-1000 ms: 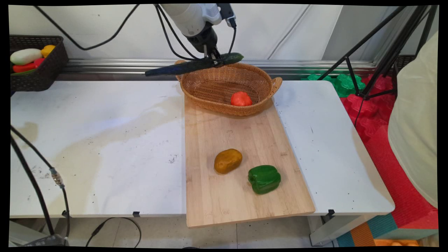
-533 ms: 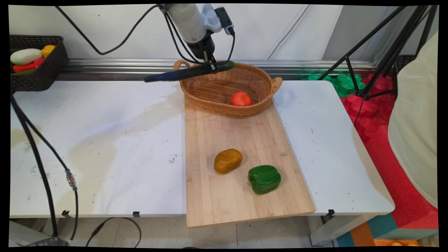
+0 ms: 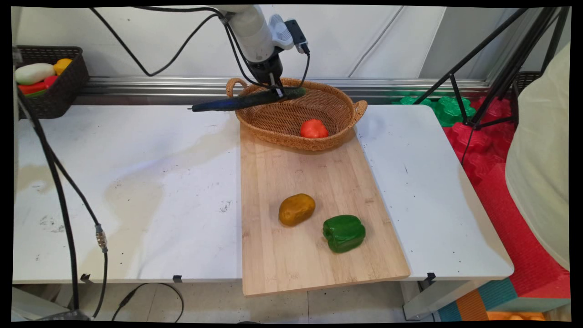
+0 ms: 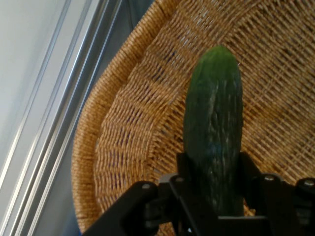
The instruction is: Place the picked object in the vegetable basket
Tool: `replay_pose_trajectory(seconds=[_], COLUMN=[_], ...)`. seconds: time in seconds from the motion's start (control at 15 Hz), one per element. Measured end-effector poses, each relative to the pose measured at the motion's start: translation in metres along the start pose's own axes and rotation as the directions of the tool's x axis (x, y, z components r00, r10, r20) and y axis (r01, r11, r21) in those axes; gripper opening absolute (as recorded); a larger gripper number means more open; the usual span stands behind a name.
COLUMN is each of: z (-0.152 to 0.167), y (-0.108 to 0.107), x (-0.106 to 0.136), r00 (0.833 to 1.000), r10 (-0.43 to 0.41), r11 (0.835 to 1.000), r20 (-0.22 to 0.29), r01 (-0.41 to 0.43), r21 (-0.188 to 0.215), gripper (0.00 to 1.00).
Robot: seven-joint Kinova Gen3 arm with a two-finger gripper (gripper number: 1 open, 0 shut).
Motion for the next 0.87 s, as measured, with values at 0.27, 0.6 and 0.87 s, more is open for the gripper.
replay_pose_trajectory(seconds=[0.27, 0.6, 0.87], z=[0.013, 0.022, 0.025], y=[-0.001, -0.001, 0.002], x=[0.011, 0.021, 0.024], r00=[1.000, 1.000, 1.000], r10=[0.005, 0.004, -0.004], r11=[1.000, 1.000, 1.000], r20=[0.012, 0.018, 0.022], r01=[-0.005, -0.003, 0.004], r21=[-0.009, -0.015, -0.014], gripper=[0.00, 1.00, 1.00])
